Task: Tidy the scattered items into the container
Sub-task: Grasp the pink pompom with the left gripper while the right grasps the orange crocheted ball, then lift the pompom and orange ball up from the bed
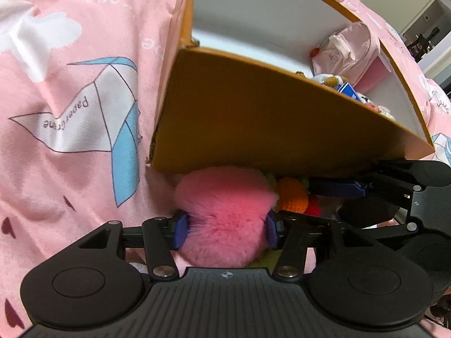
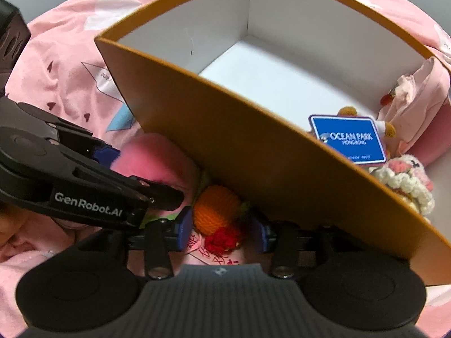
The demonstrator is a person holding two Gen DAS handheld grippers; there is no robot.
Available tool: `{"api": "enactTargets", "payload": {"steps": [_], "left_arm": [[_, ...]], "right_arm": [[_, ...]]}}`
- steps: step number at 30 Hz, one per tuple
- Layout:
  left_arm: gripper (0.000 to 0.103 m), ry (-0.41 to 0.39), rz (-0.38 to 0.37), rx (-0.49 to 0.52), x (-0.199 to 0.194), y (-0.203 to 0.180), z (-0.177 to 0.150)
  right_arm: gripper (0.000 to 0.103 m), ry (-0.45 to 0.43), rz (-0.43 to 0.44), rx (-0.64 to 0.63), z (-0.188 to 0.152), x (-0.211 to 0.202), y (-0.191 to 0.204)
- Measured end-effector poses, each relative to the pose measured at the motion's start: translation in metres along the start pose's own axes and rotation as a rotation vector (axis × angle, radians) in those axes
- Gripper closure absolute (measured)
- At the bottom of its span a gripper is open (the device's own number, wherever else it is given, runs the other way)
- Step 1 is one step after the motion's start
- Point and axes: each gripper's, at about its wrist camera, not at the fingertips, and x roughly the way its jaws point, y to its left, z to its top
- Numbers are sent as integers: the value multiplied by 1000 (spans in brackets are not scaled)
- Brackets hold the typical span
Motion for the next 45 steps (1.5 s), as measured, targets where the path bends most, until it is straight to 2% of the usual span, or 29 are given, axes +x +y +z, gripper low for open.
{"api": "enactTargets", "payload": {"steps": [6,10,17,24,31,45], "left_arm": [[39,9,-5,-15,-3,1,-1],[38,8,-11,-26,-5,3,-1],[36,9,-18,-48,-3,5,1],[36,20,20,-25,5,-7,3],[49,11,27,13,15,-16,2],[53,-46,26,52,-5,-24,-6]], "right_arm": [[52,19,-27,4,-1,8,1],[54,12,-28,29,0,5,-2],[54,-33,-33,60,-2,-26,-10],[54,-91,-44,104,-4,-58,-20],[54,-137,-61,106,-7,-69,1],[54,-198,-95,138,-19,-86,-8]]}}
